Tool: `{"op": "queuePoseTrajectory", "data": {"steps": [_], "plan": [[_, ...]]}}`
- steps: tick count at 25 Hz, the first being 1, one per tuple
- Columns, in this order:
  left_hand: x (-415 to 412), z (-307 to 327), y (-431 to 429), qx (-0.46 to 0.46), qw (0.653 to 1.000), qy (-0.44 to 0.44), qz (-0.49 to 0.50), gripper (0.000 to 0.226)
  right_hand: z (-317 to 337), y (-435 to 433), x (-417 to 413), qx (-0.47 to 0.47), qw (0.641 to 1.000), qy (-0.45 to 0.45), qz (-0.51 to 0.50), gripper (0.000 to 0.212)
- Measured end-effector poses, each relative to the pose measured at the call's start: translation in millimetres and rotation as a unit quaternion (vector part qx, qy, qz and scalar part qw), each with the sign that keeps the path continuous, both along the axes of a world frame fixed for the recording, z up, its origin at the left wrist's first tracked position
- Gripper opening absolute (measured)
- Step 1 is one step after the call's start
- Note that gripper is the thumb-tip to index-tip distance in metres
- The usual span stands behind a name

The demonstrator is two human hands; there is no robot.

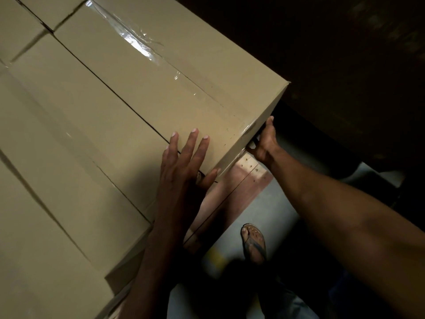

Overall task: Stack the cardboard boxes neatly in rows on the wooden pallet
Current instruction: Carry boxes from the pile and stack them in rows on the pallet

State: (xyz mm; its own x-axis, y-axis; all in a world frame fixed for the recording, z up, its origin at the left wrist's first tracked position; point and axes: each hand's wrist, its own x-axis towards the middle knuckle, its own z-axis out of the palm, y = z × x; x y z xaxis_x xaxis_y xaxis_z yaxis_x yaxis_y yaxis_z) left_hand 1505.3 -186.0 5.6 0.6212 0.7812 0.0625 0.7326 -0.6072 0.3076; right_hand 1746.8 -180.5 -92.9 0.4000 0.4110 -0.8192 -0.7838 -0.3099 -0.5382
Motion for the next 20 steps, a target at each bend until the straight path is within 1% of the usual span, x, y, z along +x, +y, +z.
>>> {"op": "queuePoseTrajectory", "data": {"steps": [3, 7, 11, 13, 15, 16, 17, 19, 20], "plan": [[-1.5, -1.0, -1.1, -0.022, 1.000, -0.007, 0.005, 0.063, 0.8, 3.0, -3.1, 0.010, 1.000, 0.001, -0.010, 0.054], [-3.2, -1.8, -0.5, -0.036, 0.999, -0.007, 0.001, 0.069, -7.8, 0.0, -3.7, 0.009, 1.000, -0.006, -0.025, 0.054], [-4.9, -2.4, 0.5, -0.045, 0.999, -0.023, -0.009, 0.070, -20.3, 0.2, -19.6, 0.012, 1.000, 0.014, -0.019, 0.071], [-4.5, -0.6, 4.3, -0.089, 0.996, -0.019, -0.015, 0.072, -14.0, -1.6, -32.5, 0.006, 0.999, 0.031, -0.017, 0.070], [-9.2, 4.2, 6.9, -0.152, 0.988, -0.037, -0.013, 0.071, 13.7, -14.0, -54.4, 0.004, 0.999, 0.030, -0.017, 0.061], [-15.1, 9.7, 4.6, -0.159, 0.986, -0.048, 0.001, 0.069, 29.2, -22.4, -69.1, 0.008, 0.999, 0.033, -0.005, 0.058], [-22.0, 15.4, 0.4, -0.147, 0.987, -0.058, 0.026, 0.066, 47.9, -34.5, -86.0, 0.013, 0.999, 0.026, 0.013, 0.058], [-50.0, 25.2, -16.2, -0.091, 0.989, -0.044, 0.107, 0.060, 79.1, -64.4, -129.1, 0.020, 0.998, -0.011, 0.062, 0.074], [-63.3, 26.2, -22.7, -0.070, 0.986, -0.027, 0.150, 0.057, 92.4, -76.2, -146.3, 0.041, 0.994, -0.035, 0.095, 0.082]]}}
